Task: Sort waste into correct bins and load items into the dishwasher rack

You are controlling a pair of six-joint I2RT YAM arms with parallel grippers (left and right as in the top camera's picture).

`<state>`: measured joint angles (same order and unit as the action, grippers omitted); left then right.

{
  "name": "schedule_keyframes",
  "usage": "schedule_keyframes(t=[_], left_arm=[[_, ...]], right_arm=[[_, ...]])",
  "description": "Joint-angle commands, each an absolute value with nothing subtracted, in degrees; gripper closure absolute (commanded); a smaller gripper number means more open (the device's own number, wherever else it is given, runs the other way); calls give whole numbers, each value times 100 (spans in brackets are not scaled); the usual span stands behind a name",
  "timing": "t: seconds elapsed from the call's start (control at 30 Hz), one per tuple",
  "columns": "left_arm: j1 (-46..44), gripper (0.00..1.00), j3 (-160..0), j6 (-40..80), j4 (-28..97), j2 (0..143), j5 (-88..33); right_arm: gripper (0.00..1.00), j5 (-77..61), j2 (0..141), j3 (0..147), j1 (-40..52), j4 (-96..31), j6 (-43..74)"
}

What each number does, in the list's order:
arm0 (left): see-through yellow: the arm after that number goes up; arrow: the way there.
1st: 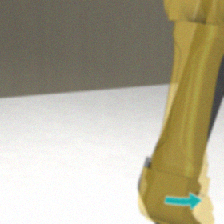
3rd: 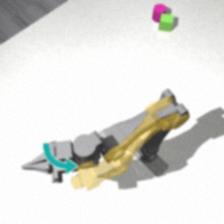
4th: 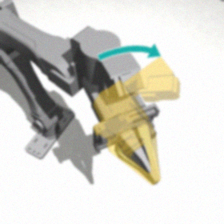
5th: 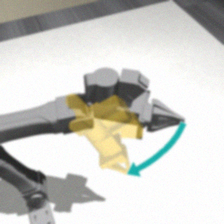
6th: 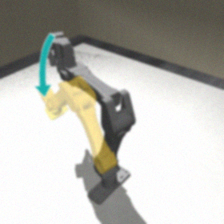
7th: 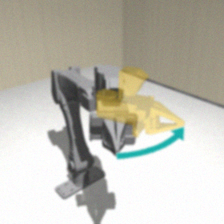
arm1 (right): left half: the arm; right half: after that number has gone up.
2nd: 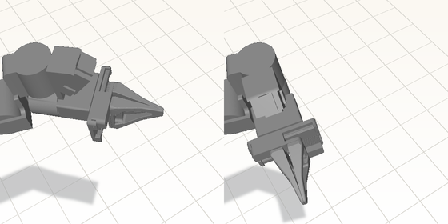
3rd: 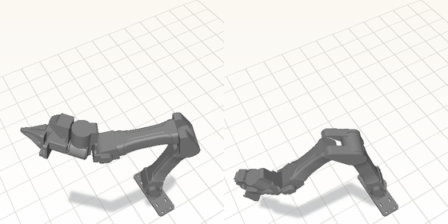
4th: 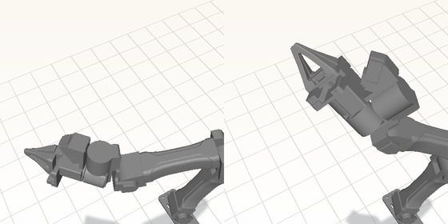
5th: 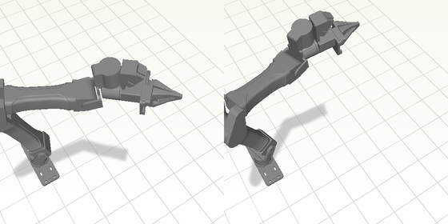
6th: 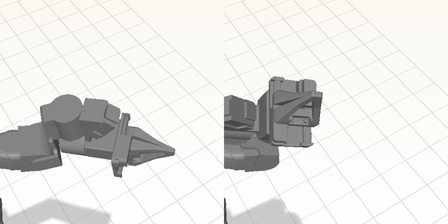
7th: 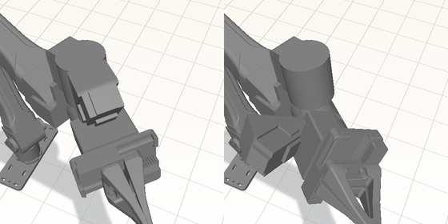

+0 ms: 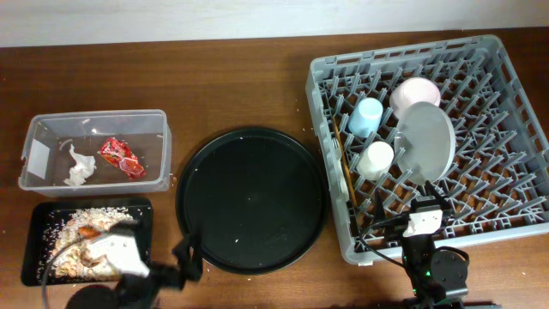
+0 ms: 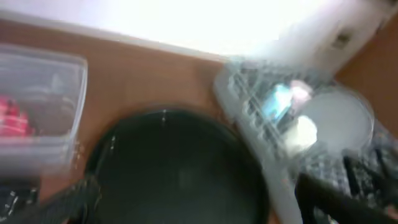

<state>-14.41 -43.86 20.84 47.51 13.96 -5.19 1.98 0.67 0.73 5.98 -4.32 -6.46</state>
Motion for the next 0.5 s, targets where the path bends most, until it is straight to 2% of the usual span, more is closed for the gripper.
schedule_keyframes(t=[0.0,0.07,0.2,0.47], left_arm=[[-1459,1,-2893,2132,2838,974,49],[-1457,1,-1981,2132,1411,932,132],[-1457,1,-790,2093,-187,932,176],[-1221,1,-62,2069,-272,698,279]], right_arm=[[1,193,21,32,550,-451,-666],[1,193,19,32,550,-451,-666],[1,193,19,32,550,-451,-666],[1,193,21,32,550,-451,-666]])
